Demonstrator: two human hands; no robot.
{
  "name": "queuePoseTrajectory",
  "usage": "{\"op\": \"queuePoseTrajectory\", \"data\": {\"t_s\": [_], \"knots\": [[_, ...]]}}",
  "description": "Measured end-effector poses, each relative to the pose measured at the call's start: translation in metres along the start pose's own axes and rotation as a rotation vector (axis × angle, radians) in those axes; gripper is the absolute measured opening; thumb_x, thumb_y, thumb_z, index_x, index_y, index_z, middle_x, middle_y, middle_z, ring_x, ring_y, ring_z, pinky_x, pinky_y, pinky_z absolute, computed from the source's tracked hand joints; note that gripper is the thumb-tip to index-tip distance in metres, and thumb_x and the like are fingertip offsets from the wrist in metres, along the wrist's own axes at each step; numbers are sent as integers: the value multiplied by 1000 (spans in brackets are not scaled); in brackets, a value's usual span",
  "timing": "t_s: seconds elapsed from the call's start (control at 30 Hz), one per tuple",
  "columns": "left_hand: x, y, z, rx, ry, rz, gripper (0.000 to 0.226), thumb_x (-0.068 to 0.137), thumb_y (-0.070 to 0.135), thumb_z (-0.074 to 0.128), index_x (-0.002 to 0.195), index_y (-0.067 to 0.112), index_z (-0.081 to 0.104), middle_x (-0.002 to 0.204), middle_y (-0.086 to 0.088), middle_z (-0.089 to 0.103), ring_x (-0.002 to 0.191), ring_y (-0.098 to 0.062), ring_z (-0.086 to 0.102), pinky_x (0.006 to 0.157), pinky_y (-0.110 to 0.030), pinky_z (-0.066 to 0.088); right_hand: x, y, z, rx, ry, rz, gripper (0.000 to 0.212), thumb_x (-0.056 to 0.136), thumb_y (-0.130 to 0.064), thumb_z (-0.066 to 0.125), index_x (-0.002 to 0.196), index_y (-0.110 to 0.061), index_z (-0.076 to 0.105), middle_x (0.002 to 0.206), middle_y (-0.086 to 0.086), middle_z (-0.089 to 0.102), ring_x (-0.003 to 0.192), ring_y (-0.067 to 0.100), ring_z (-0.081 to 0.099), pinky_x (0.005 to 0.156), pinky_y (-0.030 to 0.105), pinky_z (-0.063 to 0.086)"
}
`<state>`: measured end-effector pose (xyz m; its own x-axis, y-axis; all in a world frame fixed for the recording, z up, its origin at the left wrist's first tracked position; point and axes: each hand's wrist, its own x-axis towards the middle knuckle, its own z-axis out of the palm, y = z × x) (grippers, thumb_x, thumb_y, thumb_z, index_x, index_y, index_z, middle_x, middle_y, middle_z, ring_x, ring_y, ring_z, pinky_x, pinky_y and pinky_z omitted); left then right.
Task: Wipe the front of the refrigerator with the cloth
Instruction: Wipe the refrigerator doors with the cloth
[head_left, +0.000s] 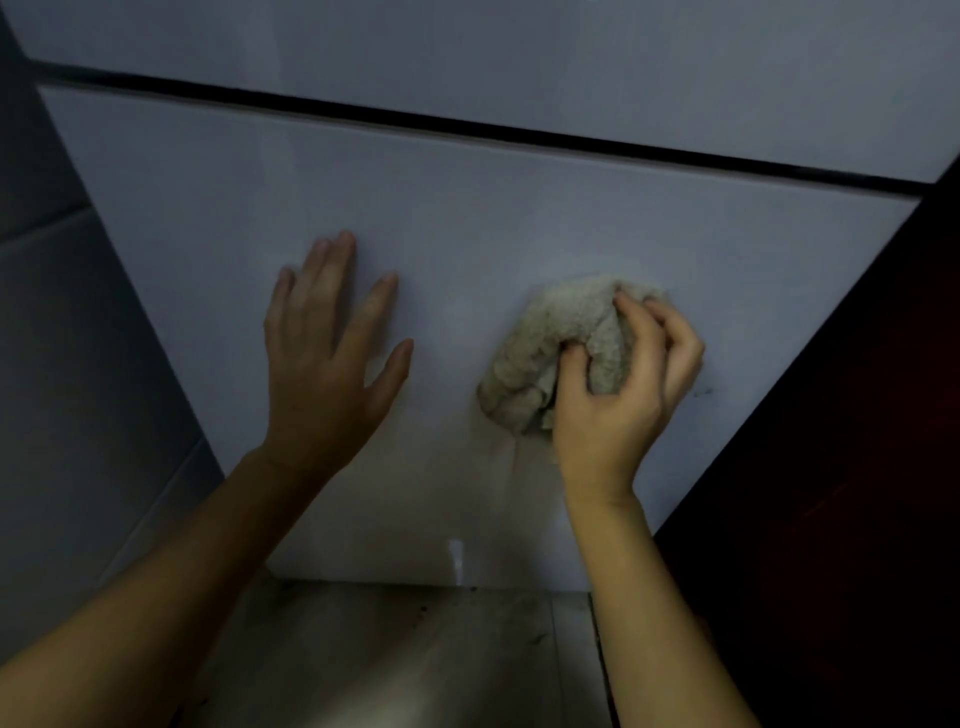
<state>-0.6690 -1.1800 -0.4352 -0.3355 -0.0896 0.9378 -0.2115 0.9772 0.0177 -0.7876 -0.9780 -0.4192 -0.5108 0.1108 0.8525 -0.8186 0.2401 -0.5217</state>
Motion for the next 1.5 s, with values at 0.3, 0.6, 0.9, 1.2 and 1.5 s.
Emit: {"op": "queuePoseTrajectory", "data": {"t_s": [0.3,0.6,0.9,1.2,1.5], "knots": [[-4,0,10,-44,-20,-53,64,100,35,64,153,9,40,162,-29,26,156,-37,17,128,-55,12,-61,33,-16,-78,-152,146,45,83,-4,78,126,-4,65,130,17,50,125,34,51,108,11,35],[-3,4,10,-59,-34,-86,64,100,36,64,154,13,36,164,-28,23,157,-34,12,128,-55,9,-10,29,-21,-23,19,121,43,85,-12,73,126,-10,65,129,12,52,128,30,52,107,26,44],[-2,8,6,-64,-28,-88,62,101,36,61,152,9,37,162,-32,24,156,-32,11,127,-56,10,-25,77,-58,-117,66,221,44,83,-6,70,127,-10,66,131,12,54,128,29,55,109,45,48],[-1,13,6,-62,-26,-107,60,101,36,61,150,8,39,162,-32,24,154,-41,16,128,-52,7,-25,75,-63,-24,124,342,45,86,2,68,130,-6,65,129,15,54,125,29,58,107,50,50],[-2,6,4,-5,-53,-61,61,101,33,63,152,10,39,163,-29,26,154,-42,20,128,-54,14,-41,29,-7,-144,-96,-58,45,86,-7,67,131,-14,69,133,17,56,124,37,53,107,39,38]]}}
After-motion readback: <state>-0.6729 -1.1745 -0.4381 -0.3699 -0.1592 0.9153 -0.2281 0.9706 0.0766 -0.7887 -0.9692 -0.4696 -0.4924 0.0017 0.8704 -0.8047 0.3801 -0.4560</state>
